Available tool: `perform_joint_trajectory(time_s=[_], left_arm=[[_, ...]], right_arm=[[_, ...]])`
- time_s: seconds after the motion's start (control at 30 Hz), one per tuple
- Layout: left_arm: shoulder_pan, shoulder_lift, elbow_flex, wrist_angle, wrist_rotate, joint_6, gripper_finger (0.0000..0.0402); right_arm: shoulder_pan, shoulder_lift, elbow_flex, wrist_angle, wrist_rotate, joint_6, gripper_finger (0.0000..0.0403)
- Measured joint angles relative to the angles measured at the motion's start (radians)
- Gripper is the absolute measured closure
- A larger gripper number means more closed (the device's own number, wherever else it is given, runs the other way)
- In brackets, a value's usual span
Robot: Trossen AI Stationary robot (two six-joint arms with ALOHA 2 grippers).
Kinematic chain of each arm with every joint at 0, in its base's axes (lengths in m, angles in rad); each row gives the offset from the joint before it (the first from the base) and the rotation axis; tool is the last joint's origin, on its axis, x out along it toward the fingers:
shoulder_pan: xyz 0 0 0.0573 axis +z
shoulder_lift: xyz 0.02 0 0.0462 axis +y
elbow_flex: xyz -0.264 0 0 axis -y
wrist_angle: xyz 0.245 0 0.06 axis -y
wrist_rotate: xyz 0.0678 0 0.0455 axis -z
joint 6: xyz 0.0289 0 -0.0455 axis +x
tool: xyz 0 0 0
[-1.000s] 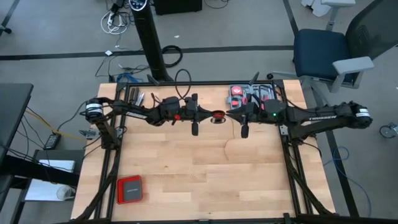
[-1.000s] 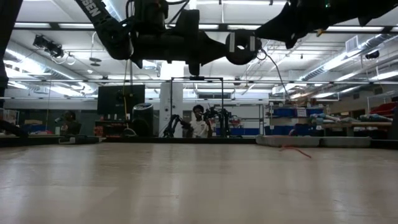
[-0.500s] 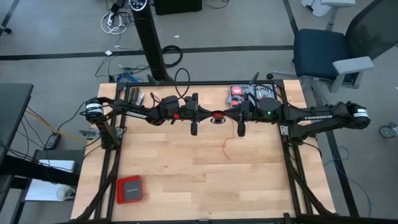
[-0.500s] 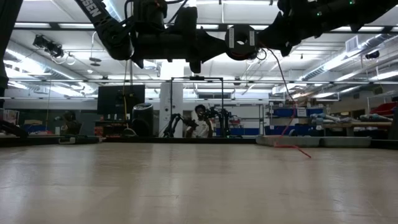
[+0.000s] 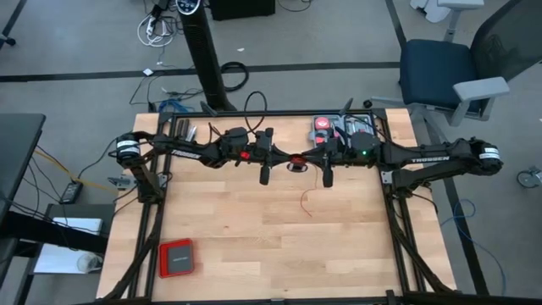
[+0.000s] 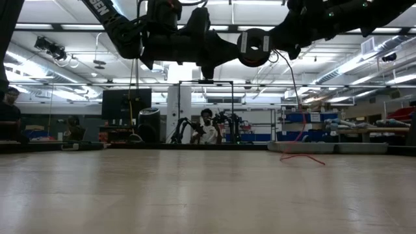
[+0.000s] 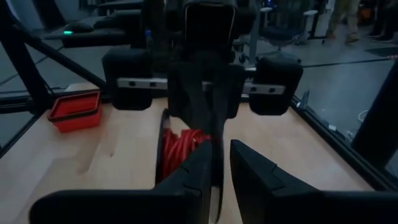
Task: Coil cords
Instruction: Coil the red cable wire onto the black spool
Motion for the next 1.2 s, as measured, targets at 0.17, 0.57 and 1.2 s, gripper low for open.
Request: perform_joint_trajectory(time_s=[0.17, 0.57, 1.2], left_arm=[[0.0, 0.0, 0.0, 0.006, 0.017, 0.038, 0.0398], [0.0, 0.002, -0.002, 0.018, 0.003, 0.04, 0.0398], [0.002, -0.001, 0.004, 0.026, -0.044, -0.014, 0.0347]], right_arm=[[-0.001, 0.0, 0.0, 0.001, -0.01, 0.004, 0.0344], [-0.001, 0.086, 0.0, 0.095, -0.014, 0.003, 0.0346], [-0.001, 0.126, -0.002, 0.095, -0.015, -0.007, 0.0401]])
